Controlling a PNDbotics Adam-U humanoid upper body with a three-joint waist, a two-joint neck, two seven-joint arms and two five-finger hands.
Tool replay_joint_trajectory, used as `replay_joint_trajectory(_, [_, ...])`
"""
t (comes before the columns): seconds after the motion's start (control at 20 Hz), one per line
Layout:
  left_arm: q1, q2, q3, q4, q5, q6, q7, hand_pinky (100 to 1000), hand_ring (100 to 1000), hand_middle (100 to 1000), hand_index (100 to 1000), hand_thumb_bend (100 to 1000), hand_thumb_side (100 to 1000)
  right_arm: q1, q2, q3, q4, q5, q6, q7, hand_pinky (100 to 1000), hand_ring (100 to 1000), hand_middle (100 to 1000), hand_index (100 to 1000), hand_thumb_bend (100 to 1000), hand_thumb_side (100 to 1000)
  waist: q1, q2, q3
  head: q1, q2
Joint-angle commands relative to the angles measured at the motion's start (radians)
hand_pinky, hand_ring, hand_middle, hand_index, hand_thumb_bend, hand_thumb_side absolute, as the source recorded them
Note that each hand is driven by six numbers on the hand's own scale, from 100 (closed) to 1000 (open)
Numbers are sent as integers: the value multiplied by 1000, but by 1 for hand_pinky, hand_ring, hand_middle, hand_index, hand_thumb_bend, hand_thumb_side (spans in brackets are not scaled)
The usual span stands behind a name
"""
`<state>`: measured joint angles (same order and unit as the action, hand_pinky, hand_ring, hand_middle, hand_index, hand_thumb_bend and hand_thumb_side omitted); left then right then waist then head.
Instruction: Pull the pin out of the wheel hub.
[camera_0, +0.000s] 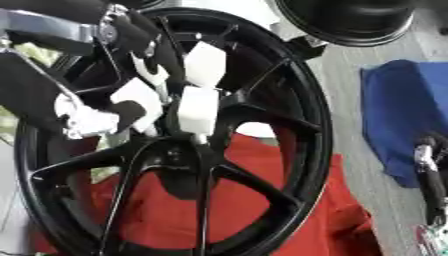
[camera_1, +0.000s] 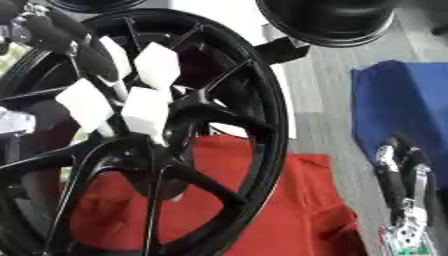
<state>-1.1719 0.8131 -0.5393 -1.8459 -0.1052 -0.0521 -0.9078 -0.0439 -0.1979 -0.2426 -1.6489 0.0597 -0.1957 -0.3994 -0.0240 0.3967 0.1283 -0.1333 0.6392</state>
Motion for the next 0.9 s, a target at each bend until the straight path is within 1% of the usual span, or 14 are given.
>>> replay_joint_trajectory(0.05, [-13,12,6,4,-11,-9,1,811,783,806,895,100,595,-5,-11,-2,-9,4,-1,-4,680,785,632,793,100,637,1,-16,-2,4,-13])
replay_joint_trajectory(0.25, [-11,10,5,19,-24,-13,1,813,785,808,895,100,594,-5,-11,-1,-9,4,-2,-5,680,785,632,794,100,638,1,-16,-3,5,-13])
replay_joint_trajectory(0.6, [-6,5,-12,57,-52,-29,1,838,810,833,911,100,640,-6,-11,0,-9,3,-2,-6,680,783,631,793,100,640,1,-15,-5,8,-13])
replay_joint_trajectory(0.8, [-5,4,-22,69,-52,-44,1,842,813,834,913,100,790,-7,-11,1,-9,3,-2,-8,678,781,630,792,100,636,2,-14,-5,9,-13])
replay_joint_trajectory(0.9, [-5,3,-25,74,-54,-52,1,840,812,831,910,100,840,-7,-11,1,-9,2,-2,-10,678,781,629,792,100,634,2,-15,-6,9,-13])
